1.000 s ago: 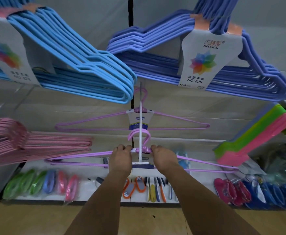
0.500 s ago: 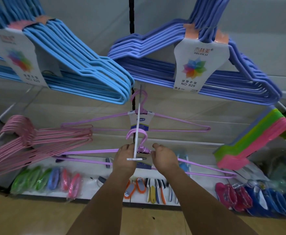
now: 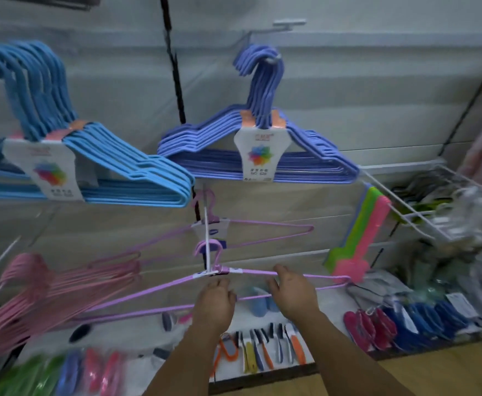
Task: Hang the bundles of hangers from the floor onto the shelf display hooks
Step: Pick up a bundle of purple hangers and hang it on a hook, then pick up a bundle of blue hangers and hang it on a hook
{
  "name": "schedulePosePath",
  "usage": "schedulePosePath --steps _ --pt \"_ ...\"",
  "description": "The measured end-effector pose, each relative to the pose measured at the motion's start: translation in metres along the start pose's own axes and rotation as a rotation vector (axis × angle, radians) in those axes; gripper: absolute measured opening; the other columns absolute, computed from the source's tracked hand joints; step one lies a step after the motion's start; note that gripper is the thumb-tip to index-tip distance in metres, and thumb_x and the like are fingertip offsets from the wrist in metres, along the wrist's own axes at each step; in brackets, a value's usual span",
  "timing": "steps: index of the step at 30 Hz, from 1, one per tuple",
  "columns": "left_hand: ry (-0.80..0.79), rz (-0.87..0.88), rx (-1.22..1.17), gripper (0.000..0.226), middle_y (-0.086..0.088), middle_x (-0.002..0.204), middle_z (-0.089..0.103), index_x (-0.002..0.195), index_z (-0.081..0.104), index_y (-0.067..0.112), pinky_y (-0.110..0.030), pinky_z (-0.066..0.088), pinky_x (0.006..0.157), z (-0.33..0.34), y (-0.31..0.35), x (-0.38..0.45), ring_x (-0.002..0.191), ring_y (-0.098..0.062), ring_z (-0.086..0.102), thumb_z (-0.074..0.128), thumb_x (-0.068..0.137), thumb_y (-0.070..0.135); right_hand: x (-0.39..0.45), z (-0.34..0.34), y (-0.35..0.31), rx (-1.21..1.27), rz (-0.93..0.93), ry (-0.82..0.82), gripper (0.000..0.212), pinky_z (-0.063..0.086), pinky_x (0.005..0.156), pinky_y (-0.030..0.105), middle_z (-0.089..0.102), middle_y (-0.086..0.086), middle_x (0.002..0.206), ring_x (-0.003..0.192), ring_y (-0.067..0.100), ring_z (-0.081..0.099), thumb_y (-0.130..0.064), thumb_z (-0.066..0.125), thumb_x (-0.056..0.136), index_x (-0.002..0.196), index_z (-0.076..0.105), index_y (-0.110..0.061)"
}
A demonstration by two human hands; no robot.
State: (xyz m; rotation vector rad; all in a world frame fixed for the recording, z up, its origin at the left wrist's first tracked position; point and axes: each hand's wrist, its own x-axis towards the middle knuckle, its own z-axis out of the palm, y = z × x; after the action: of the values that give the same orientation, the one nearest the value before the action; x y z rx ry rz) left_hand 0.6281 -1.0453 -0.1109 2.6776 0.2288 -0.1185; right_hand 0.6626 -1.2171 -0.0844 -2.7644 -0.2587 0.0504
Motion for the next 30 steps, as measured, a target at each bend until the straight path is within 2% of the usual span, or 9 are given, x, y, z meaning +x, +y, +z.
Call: schedulePosePath --steps 7,12,14,18,20,24,27,30 --pt "-0.053 0.209 0.01 0.043 -0.01 0.136 0.05 0.132 0.048 0.01 -0.032 0.035 0.102 -0.004 0.048 -0.028 0.125 -0.024 0.044 0.032 0.102 0.036 -0.068 -0.023 0.026 0.087 0.223 0.114 0.042 0.044 0.088 0.032 0.057 0.009 0.129 0.115 0.027 0.054 -0.042 0.035 0.1 0.13 0.051 -0.018" --pt "-0.15 0.326 -0.074 0.045 -0.011 0.125 0.056 0.122 0.054 0.011 -0.036 0.041 0.096 0.014 0.086 -0.044 0.113 -0.027 0.051 0.033 0.1 0.043 -0.127 -0.042 0.053 0.104 0.375 0.196 0.048 0.044 0.091 0.033 0.055 0.007 0.133 0.119 0.024 0.053 -0.047 0.032 0.1 0.134 0.048 -0.018" --pt "-0.182 0.38 -0.081 0.047 -0.012 0.131 0.053 0.129 0.05 0.01 -0.037 0.039 0.1 0.023 0.107 -0.052 0.119 -0.028 0.049 0.033 0.1 0.043 -0.15 -0.048 0.069 0.099 0.455 0.237 0.049 0.044 0.091 0.031 0.056 0.005 0.132 0.119 0.022 0.053 -0.049 0.032 0.1 0.133 0.049 -0.018" --pt "-0.223 0.52 -0.015 0.054 -0.011 0.144 0.043 0.141 0.039 0.009 -0.035 0.032 0.108 0.043 0.152 -0.072 0.131 -0.026 0.041 0.031 0.1 0.044 -0.196 -0.063 0.102 0.073 0.608 0.284 0.045 0.044 0.08 0.033 0.061 0.006 0.115 0.104 0.023 0.056 -0.05 0.03 0.099 0.116 0.056 -0.017" --pt "-0.269 0.568 -0.003 0.054 -0.011 0.147 0.04 0.143 0.037 0.01 -0.035 0.031 0.109 0.055 0.176 -0.082 0.133 -0.026 0.038 0.031 0.101 0.043 -0.219 -0.074 0.118 0.062 0.695 0.314 0.046 0.046 0.081 0.034 0.06 0.005 0.117 0.107 0.023 0.056 -0.051 0.028 0.099 0.119 0.054 -0.019" --pt "-0.311 0.699 0.001 0.049 -0.01 0.141 0.046 0.138 0.042 0.011 -0.035 0.036 0.101 0.073 0.227 -0.105 0.127 -0.027 0.044 0.031 0.101 0.041 -0.256 -0.094 0.151 0.019 0.826 0.375 0.048 0.043 0.083 0.033 0.059 0.006 0.124 0.114 0.025 0.055 -0.049 0.029 0.1 0.127 0.051 -0.016" --pt "-0.328 0.757 -0.015 0.042 -0.009 0.132 0.053 0.13 0.049 0.014 -0.036 0.042 0.095 0.091 0.267 -0.116 0.118 -0.026 0.051 0.034 0.1 0.039 -0.278 -0.11 0.177 0.01 0.891 0.402 0.046 0.042 0.08 0.033 0.059 0.006 0.123 0.113 0.025 0.054 -0.049 0.029 0.101 0.123 0.052 -0.016" --pt "-0.336 0.809 -0.02 0.042 -0.005 0.126 0.057 0.126 0.051 0.017 -0.038 0.046 0.09 0.11 0.309 -0.126 0.112 -0.024 0.055 0.034 0.099 0.044 -0.297 -0.125 0.208 0.004 0.939 0.424 0.048 0.042 0.082 0.033 0.057 0.007 0.128 0.116 0.025 0.054 -0.049 0.03 0.1 0.129 0.05 -0.015"
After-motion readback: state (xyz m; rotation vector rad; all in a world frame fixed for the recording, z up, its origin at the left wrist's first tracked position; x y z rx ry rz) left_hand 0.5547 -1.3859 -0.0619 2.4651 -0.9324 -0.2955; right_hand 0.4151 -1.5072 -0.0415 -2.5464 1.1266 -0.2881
